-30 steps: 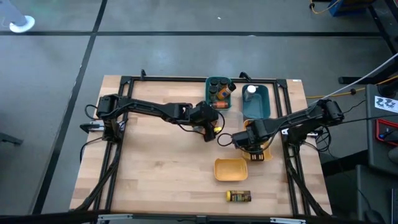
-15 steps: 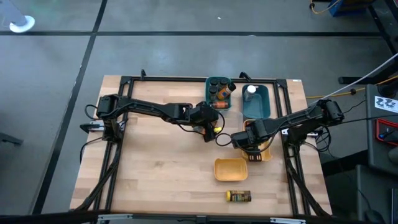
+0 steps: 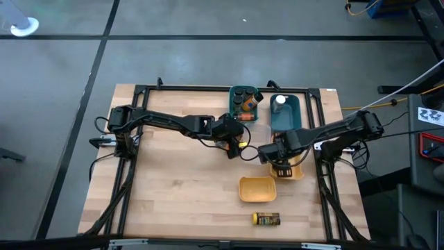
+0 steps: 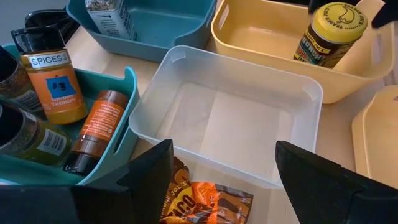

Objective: Sort spices by type
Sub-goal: Put the yellow seasoning into the big yellow bin

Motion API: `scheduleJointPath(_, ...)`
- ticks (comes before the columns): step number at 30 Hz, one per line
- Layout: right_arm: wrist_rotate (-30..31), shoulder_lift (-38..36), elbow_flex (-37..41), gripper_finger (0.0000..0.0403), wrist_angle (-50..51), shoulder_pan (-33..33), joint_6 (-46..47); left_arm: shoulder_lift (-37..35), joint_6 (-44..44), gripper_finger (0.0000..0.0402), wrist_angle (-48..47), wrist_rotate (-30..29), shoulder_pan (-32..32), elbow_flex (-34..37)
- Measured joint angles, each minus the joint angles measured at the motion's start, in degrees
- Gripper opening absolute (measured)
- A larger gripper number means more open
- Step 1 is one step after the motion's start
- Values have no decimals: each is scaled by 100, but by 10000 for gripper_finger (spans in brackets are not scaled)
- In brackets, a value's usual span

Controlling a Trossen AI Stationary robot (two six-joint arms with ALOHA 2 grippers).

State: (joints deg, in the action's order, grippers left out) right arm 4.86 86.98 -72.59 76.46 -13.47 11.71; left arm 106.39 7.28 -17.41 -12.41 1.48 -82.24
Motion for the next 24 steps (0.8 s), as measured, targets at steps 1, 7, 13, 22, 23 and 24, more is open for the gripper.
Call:
scheduleJointPath(1, 47, 0, -108, 273, 107, 0, 18, 0, 1, 265, 0, -1, 0, 0)
scheduleJointPath(7, -458, 0, -520, 273, 235, -102, 673, 0, 1, 265, 2, -1, 0, 0)
scheduleJointPath(13, -1103, 0, -532, 273, -279, -774, 1513, 0, 13, 265, 1, -1, 0, 0)
scheduleJointPath(22, -794, 27, -532, 273, -1396, -2125, 2552, 0, 306, 265, 2, -1, -31, 0)
scheduleJointPath(23, -701, 32, -532, 273, -1520, -2276, 2652, 0, 387, 265, 2, -4, -40, 0)
scheduleJointPath(24, -597, 45, -532, 273, -1661, -2420, 2766, 0, 463, 265, 2, -3, -60, 0)
